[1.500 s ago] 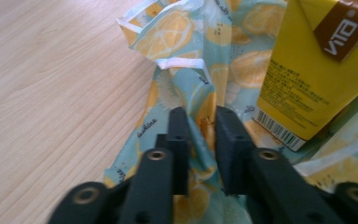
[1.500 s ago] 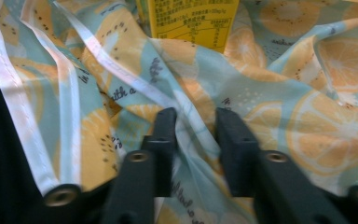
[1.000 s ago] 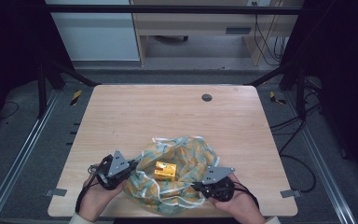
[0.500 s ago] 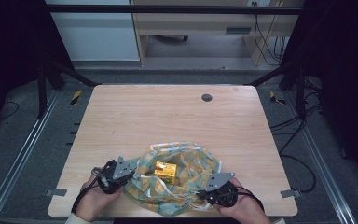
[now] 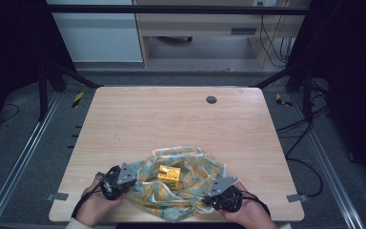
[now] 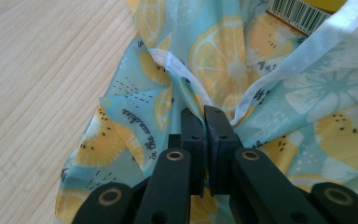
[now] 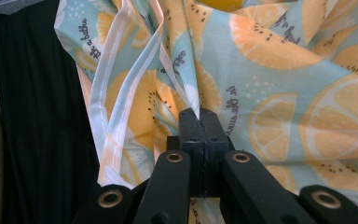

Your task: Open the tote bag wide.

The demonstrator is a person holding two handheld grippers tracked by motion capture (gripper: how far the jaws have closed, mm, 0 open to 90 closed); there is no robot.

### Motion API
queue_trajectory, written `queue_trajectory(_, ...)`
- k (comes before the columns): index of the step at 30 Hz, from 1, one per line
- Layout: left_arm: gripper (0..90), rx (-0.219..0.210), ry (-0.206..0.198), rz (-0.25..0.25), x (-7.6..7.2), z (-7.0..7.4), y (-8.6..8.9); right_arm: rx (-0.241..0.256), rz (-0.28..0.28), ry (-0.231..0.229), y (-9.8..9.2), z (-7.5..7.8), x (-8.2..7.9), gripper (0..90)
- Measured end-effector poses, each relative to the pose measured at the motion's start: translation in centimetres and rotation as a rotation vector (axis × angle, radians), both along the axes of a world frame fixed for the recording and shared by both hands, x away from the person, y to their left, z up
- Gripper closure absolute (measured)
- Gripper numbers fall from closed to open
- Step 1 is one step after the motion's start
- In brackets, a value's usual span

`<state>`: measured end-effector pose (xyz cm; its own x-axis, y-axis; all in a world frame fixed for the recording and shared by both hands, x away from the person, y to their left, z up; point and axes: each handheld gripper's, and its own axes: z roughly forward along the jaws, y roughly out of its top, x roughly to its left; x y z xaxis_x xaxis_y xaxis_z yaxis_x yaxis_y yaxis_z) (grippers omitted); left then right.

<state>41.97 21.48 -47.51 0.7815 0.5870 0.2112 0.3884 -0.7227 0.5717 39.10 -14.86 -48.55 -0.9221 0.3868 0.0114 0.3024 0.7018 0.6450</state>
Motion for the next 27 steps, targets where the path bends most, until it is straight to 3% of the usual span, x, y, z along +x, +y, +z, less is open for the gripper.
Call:
queue_trajectory(10, 87.9, 0.022, 0.025, 0.029, 0.02, -0.08, 0.38, -0.012, 0.006, 0.014, 0.53, -0.25, 0.00, 90.0)
queue_trajectory(21, 87.2, 0.035, 0.024, 0.038, 0.09, -0.17, 0.49, -0.009, -0.014, 0.022, 0.78, -0.61, 0.33, 90.0)
queue_trajectory(25, 83.3, 0.012, 0.007, 0.036, 0.16, -0.10, 0.60, 0.000, -0.025, 0.023, 0.65, -0.65, 0.43, 89.2)
queue_trajectory(27, 79.3, -0.019, -0.016, 0.031, 0.16, 0.07, 0.69, 0.006, -0.035, 0.026, 0.47, -0.58, 0.47, 88.0)
